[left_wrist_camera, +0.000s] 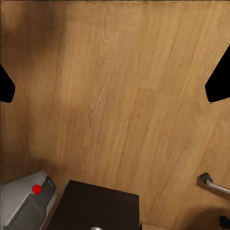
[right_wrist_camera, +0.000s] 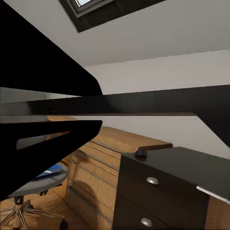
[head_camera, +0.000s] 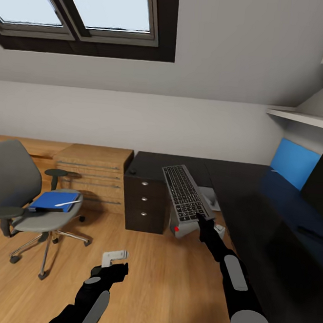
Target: In the bedroom, organize the workspace by keeping the computer under the desk, ensuring the monitor is on the desk, placing the keyboard on the desk next to the monitor, placing the mouse on the desk next to the keyboard, moving the folder from the swivel chair onto the desk next to the mouse, stacking the notebook on top of the folder with the pen on top of the notebook, and positioning the swivel chair next to the desk.
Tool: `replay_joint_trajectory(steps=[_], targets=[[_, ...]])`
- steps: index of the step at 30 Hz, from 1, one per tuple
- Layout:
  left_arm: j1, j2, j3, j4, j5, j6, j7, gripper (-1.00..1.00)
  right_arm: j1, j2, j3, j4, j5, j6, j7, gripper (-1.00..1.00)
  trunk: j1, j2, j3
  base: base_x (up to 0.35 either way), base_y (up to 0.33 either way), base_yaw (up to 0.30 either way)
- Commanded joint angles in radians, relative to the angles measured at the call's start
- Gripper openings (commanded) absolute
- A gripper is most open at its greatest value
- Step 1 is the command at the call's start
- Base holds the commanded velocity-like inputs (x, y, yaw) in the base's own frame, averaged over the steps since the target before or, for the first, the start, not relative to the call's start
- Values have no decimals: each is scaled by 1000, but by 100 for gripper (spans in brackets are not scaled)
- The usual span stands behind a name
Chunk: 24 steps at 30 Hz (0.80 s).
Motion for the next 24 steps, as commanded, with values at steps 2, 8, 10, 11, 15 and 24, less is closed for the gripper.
replay_joint_trajectory(steps=[2,8,10,11,15,24], targets=[[-1,0,-2,-1,11,2,10,100,-1,1,-4,0,-11,11,4,-100,-8,13,5,-284,-242,0],[-1,0,-2,-1,11,2,10,100,-1,0,-4,0,-10,10,5,-100,-31,55,24,-284,-242,0],[-2,0,-2,-1,11,2,10,100,-1,1,-4,0,-10,8,4,-100,-39,69,30,-283,-242,0],[-1,0,-2,-1,11,2,10,100,-1,1,-5,0,-10,7,3,-100,-43,76,33,-283,-242,0],[-1,0,-2,-1,10,2,11,100,-1,1,-13,0,-10,5,0,-100,-58,104,46,-283,-242,0],[-1,1,0,-1,9,2,12,100,-1,-7,-61,25,-9,4,-26,-100,-93,167,74,-283,-242,0]])
